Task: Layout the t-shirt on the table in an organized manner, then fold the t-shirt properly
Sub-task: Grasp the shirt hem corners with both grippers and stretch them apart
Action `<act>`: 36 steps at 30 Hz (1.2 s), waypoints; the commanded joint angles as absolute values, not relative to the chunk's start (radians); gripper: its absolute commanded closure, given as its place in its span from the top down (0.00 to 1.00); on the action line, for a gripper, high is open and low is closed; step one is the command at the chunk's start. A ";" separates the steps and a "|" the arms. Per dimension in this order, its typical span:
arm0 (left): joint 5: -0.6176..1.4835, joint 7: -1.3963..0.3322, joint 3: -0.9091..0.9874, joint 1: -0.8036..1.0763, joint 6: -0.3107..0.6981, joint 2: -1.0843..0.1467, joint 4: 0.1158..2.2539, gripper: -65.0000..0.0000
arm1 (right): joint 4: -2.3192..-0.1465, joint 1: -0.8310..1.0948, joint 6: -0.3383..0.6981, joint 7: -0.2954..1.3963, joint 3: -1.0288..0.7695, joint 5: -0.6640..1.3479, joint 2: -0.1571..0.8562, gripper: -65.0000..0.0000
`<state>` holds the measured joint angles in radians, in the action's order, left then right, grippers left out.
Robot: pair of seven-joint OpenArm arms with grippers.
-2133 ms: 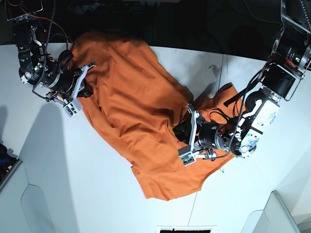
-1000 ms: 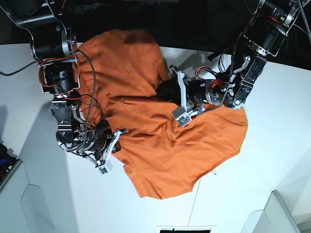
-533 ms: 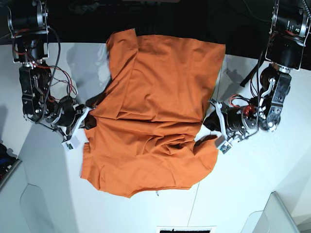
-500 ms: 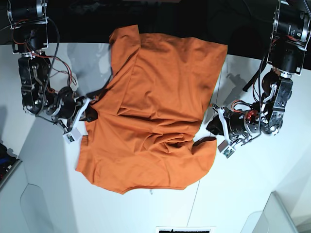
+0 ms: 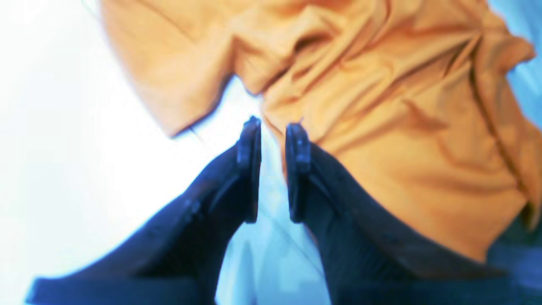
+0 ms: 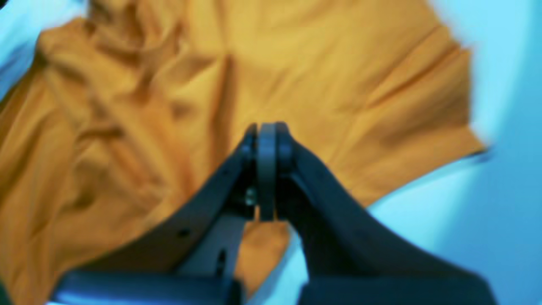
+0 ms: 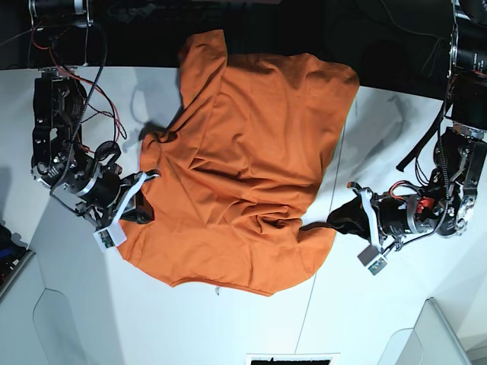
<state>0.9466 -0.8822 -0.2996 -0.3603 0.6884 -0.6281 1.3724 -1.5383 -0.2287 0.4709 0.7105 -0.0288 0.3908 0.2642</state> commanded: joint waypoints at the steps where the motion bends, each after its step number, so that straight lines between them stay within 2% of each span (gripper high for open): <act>1: 1.002 -0.902 -0.293 -0.377 0.698 -0.640 1.398 0.17 | -1.539 -0.274 0.471 0.664 -0.032 0.379 0.258 0.00; 5: 1.172 -1.000 -0.294 -0.353 0.698 -0.622 1.406 0.17 | -1.396 -0.404 0.471 0.577 -0.031 0.281 0.214 0.00; 13: 1.166 -1.003 -0.294 -0.150 0.698 -0.546 1.406 0.17 | -0.981 -0.579 0.471 0.396 -0.027 0.109 0.157 0.00; 18: 1.068 -0.992 -0.294 -0.084 0.698 -0.546 1.398 0.17 | -0.878 -0.580 0.476 0.388 -0.023 0.078 0.180 0.00; 25: 0.841 -0.920 -0.294 -0.157 0.698 -0.545 1.292 0.17 | -0.969 -0.456 0.497 0.459 -0.023 0.203 0.290 0.00; 32: 0.668 -0.808 -0.298 -0.363 0.698 -0.505 1.095 0.17 | -1.293 -0.196 0.500 0.585 -0.028 0.356 0.352 0.00; 36: 0.552 -0.727 -0.377 -0.477 0.698 -0.470 1.019 0.17 | -1.476 -0.031 0.497 0.597 -0.041 0.381 0.348 0.00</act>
<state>0.5636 -0.7166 -0.3820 -0.4572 0.7074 -0.4603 1.0119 -1.4681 -0.0250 0.4870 0.5869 -0.0368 0.3752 0.3405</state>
